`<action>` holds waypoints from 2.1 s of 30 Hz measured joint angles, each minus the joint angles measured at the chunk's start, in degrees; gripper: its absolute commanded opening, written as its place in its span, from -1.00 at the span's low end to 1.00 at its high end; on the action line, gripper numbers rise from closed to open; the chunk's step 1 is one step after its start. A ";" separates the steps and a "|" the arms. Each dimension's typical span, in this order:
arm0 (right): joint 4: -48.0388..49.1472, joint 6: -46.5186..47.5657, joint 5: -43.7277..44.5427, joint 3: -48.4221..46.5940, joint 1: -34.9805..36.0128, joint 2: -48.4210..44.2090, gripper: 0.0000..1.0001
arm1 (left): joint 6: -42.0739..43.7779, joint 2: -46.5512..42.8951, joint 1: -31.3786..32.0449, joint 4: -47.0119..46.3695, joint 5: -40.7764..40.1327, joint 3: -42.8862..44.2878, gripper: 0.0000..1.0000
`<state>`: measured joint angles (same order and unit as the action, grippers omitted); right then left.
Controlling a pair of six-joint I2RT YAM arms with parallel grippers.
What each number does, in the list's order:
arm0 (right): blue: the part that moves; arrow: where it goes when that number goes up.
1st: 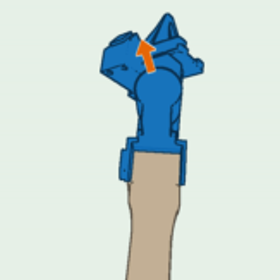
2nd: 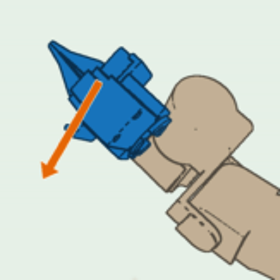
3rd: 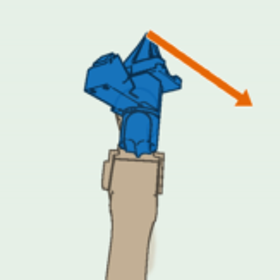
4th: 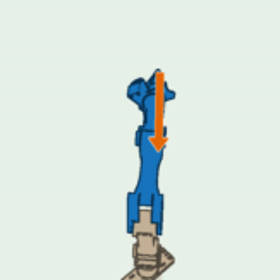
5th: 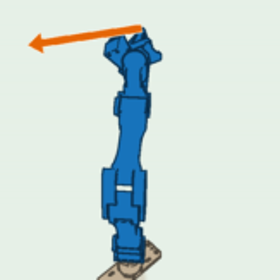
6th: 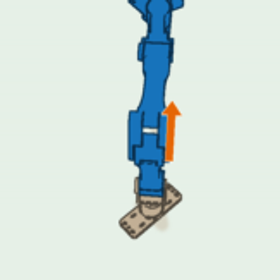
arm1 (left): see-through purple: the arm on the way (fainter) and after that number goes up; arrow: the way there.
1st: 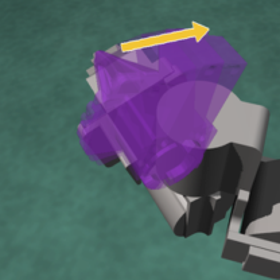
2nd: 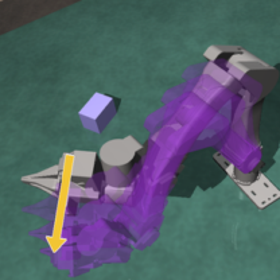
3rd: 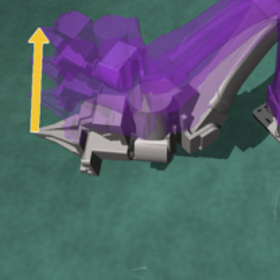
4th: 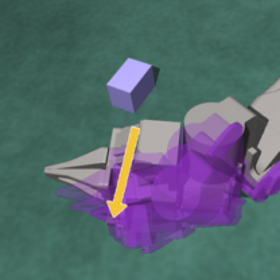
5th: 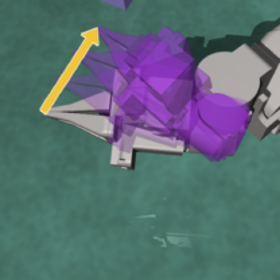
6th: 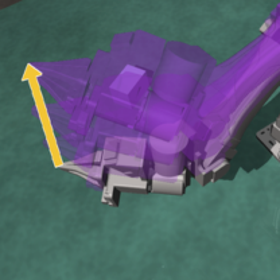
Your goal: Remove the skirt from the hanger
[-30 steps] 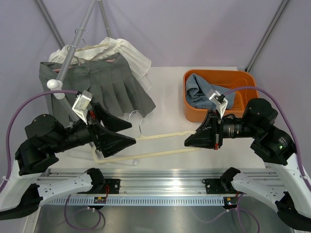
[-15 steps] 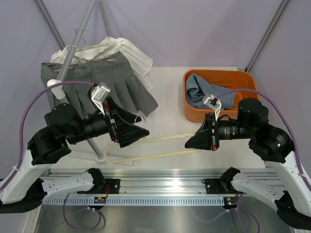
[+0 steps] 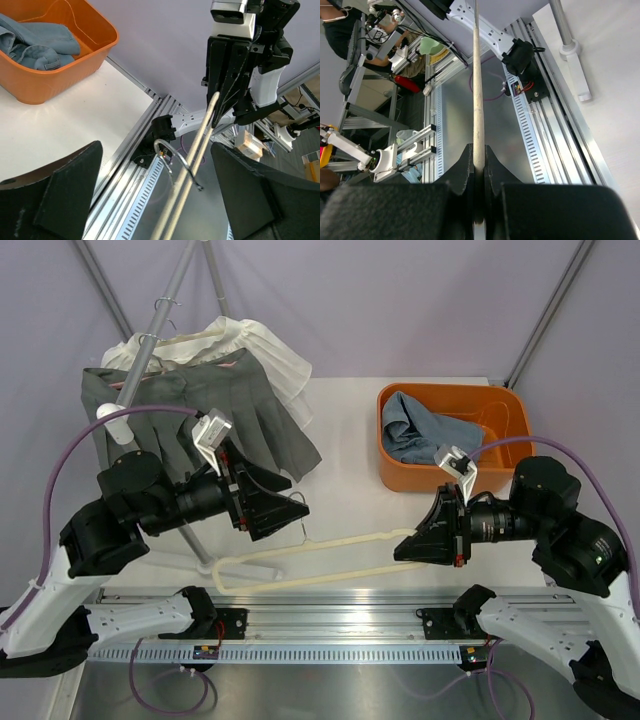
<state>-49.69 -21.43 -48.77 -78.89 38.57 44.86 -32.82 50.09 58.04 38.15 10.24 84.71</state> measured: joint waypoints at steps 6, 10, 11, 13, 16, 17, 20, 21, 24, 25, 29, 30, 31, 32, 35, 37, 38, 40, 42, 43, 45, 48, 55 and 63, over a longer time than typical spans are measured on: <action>1.73 -1.86 -3.93 0.46 0.00 -1.44 -1.00 | 0.68 0.02 0.00 -1.22 4.02 0.00 -0.02; 3.45 -3.72 -5.81 1.14 -0.04 -2.54 -1.00 | 0.98 -0.33 0.04 -2.62 8.17 0.00 -0.62; 4.11 -4.11 -6.51 1.22 -0.04 -2.73 -1.00 | 0.92 -0.44 0.04 -3.19 9.29 -0.07 -0.65; 5.03 -4.57 -7.30 1.36 -0.04 -2.93 -1.00 | 0.85 -0.61 0.09 -4.94 11.45 -0.39 -0.78; 6.60 -5.60 -8.55 2.32 -0.04 -3.28 -1.00 | 0.24 -1.22 0.11 -7.74 15.13 -1.55 -0.85; 7.52 -6.03 -9.03 2.82 -0.04 -3.45 -1.00 | 0.15 -1.38 0.11 -8.48 16.15 -1.86 -0.83; 9.27 -7.15 -10.29 3.61 -0.04 -3.76 -1.00 | 0.11 -1.62 0.11 -9.81 18.69 -2.01 0.96; 9.64 -7.21 -10.71 3.58 -0.04 -3.76 -1.00 | 0.13 -1.75 0.11 -9.92 19.06 -2.03 0.98; 9.14 -6.40 -10.88 3.32 -0.04 -3.76 -1.00 | -0.50 -2.67 0.11 -9.84 18.56 -2.19 0.98; 8.37 -5.79 -10.67 3.04 -0.04 -3.67 -1.00 | -0.48 -2.99 0.09 -9.70 18.08 -2.23 0.98; 3.23 -2.73 -8.57 0.50 -0.04 -3.06 -1.00 | 0.11 -4.50 0.11 -8.24 14.21 -1.70 0.98; 1.90 -1.99 -7.23 -0.24 -0.02 -3.06 -1.00 | 0.28 -4.79 0.11 -7.87 13.22 -1.31 0.98; 0.59 -1.11 -6.03 -0.94 -0.04 -3.08 -1.00 | 0.48 -5.03 0.11 -7.34 11.93 -0.59 0.98; -0.98 -0.37 -4.70 -1.68 -0.04 -3.15 -1.00 | 0.76 -5.11 0.09 -7.04 10.80 0.28 0.98; -5.07 1.57 0.44 -3.08 0.00 -3.87 -1.00 | 1.55 -5.09 0.11 -6.91 8.15 2.89 0.98; -7.48 2.40 5.33 -3.61 0.00 -4.52 -1.00 | 2.05 -5.11 0.11 -6.97 6.56 4.42 0.98; -8.31 2.82 8.04 -3.63 0.00 -4.81 -1.00 | 2.43 -5.18 0.09 -7.28 5.84 4.94 0.98; -9.18 3.58 12.92 -3.61 0.00 -5.03 -1.00 | 2.97 -5.64 0.09 -9.18 4.81 5.03 0.98; -8.68 4.31 16.61 -3.37 0.00 -4.85 -1.00 | 3.67 -5.73 0.09 -11.45 4.42 5.05 0.98; -8.13 4.74 17.94 -3.28 0.00 -4.50 -1.00 | 4.31 -5.70 0.09 -13.03 4.35 5.07 0.98; -5.95 5.46 18.58 -3.06 0.00 -3.15 -1.00 | 5.95 -5.27 0.11 -16.74 4.20 5.44 0.98; -0.02 6.21 17.18 -3.10 0.00 1.20 -1.00 | 9.44 -3.41 0.09 -21.24 3.23 8.13 0.98; 11.80 7.65 13.31 -10.67 0.00 20.76 -1.00 | 21.86 2.54 0.11 -24.02 -5.40 19.54 0.98; 23.41 8.72 11.69 -20.09 0.04 35.93 -1.00 | 33.29 2.49 0.09 -21.33 -22.27 21.68 0.98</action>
<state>-26.28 -12.71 -37.08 -98.98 38.61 80.79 0.47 52.58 58.13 16.82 -12.03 106.39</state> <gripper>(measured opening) 0.072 0.985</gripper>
